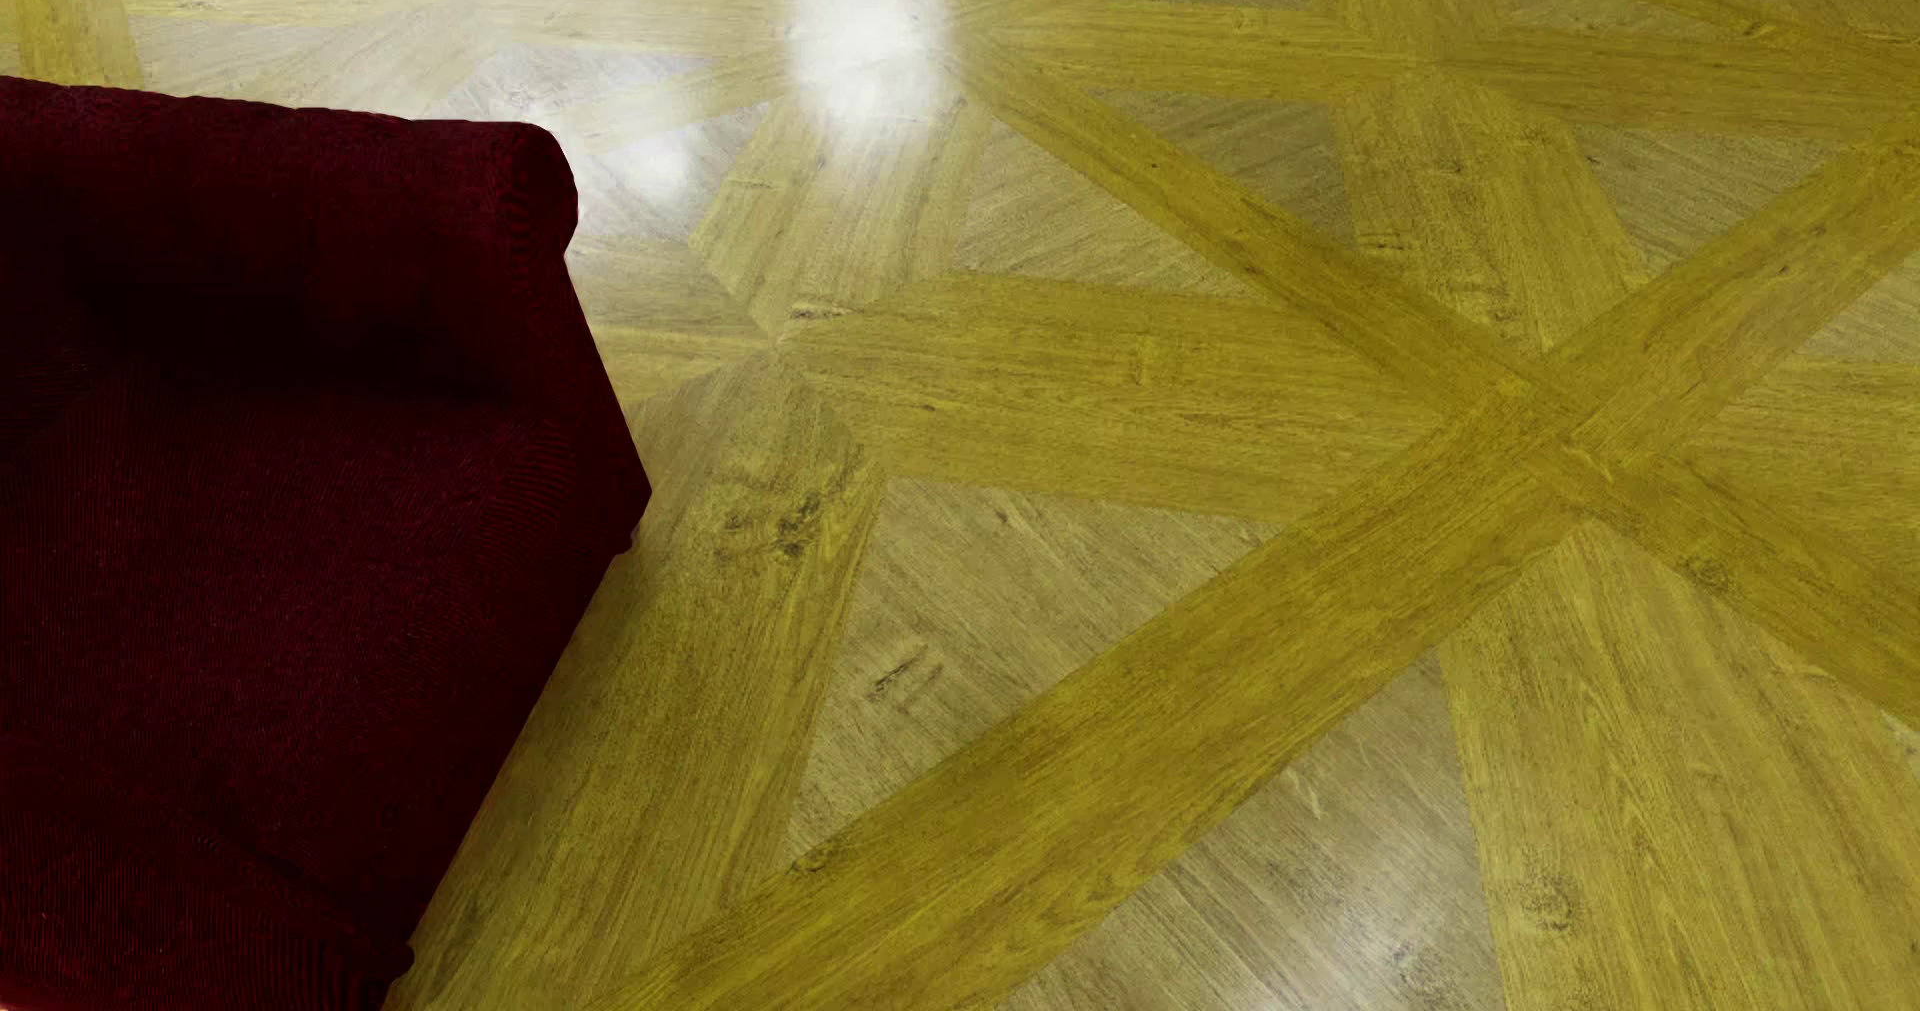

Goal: Walk towards the counter

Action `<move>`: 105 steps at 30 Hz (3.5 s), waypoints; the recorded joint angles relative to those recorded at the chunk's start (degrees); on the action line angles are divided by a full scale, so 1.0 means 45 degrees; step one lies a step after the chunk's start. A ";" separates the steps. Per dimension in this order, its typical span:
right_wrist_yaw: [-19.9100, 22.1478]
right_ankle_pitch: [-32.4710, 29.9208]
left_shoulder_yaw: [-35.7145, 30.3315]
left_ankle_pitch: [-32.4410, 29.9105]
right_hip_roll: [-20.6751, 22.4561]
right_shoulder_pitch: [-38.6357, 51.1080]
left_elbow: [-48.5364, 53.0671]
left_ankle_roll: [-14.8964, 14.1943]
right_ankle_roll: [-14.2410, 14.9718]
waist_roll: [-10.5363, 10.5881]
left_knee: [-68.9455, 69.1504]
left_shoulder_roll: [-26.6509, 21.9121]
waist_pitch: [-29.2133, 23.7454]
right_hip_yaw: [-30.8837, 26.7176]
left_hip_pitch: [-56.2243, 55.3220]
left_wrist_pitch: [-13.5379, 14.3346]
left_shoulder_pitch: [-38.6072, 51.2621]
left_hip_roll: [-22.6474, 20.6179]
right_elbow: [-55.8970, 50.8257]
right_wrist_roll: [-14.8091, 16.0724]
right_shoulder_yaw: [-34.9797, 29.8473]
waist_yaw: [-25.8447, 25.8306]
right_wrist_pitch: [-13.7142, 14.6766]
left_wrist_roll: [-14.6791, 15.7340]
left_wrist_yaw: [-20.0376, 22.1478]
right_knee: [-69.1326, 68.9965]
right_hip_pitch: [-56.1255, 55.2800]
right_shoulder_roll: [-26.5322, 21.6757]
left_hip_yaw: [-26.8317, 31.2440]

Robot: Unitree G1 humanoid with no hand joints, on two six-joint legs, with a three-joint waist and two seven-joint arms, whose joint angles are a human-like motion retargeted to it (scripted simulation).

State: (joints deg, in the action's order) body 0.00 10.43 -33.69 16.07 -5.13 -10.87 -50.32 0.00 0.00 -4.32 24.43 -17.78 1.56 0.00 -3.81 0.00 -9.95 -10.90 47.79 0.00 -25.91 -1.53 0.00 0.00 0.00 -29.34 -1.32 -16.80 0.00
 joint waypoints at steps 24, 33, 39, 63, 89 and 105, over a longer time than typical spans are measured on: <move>0.0000 0.1866 -0.1527 -0.4845 0.1000 -0.1369 -0.0275 0.0000 0.0000 0.0962 0.8629 -0.0349 -0.1554 0.0000 0.1504 0.0000 0.0015 0.1928 0.2011 0.0000 -0.0359 -0.2702 0.0000 0.0000 0.0000 -0.4582 -0.4857 -0.0402 0.0000; 0.0000 0.2569 -0.1050 -0.1058 0.0777 0.0387 0.0078 0.0000 0.0000 0.0067 0.0233 -0.0685 -0.1559 0.0000 -0.5419 0.0000 -0.1773 0.1092 -0.0970 0.0000 -0.0038 0.2394 0.0000 0.0000 0.0000 0.0277 0.3515 -0.1147 0.0000; 0.0000 -0.3511 -0.1445 -0.6582 -0.0566 -0.0244 -0.0547 0.0000 0.0000 -0.0830 0.3199 -0.0645 -0.1366 0.0000 -0.5173 0.0000 -0.1528 -0.0293 0.0287 0.0000 0.0103 0.2075 0.0000 0.0000 0.0000 -0.7268 0.1637 -0.0603 0.0000; 0.0000 0.1274 -0.1263 -0.2278 0.0626 -0.0312 -0.0623 0.0000 0.0000 0.0174 0.0639 -0.0710 -0.1415 0.0000 -0.4392 0.0000 -0.1527 0.1223 -0.1090 0.0000 0.0771 0.1355 0.0000 0.0000 0.0000 -0.0346 0.2932 -0.1322 0.0000; 0.0000 0.2123 -0.0885 -0.2987 -0.1118 -0.1851 -0.0600 0.0000 0.0000 0.0660 0.1418 -0.0706 -0.1324 0.0000 -0.6523 0.0000 -0.2046 0.2219 -0.1112 0.0000 0.0084 0.2471 0.0000 0.0000 0.0000 -0.0582 0.3412 -0.1530 0.0000; 0.0000 0.0282 0.1517 0.1212 -0.0989 -0.2479 0.3334 0.0000 0.0000 0.0384 -0.0194 -0.1231 -0.1419 0.0000 0.4275 0.0000 0.1125 0.0619 0.0243 0.0000 -0.0133 -0.3139 0.0000 0.0000 0.0000 0.0190 -0.5655 -0.1067 0.0000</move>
State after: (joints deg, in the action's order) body 0.00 11.70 -26.86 21.53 -9.58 -22.02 -35.32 0.00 0.00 -2.59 23.56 -23.32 -4.83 0.00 15.43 0.00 -4.89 -8.11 48.88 0.00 -26.50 -15.65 0.00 0.00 0.00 -28.48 -26.76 -21.60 0.00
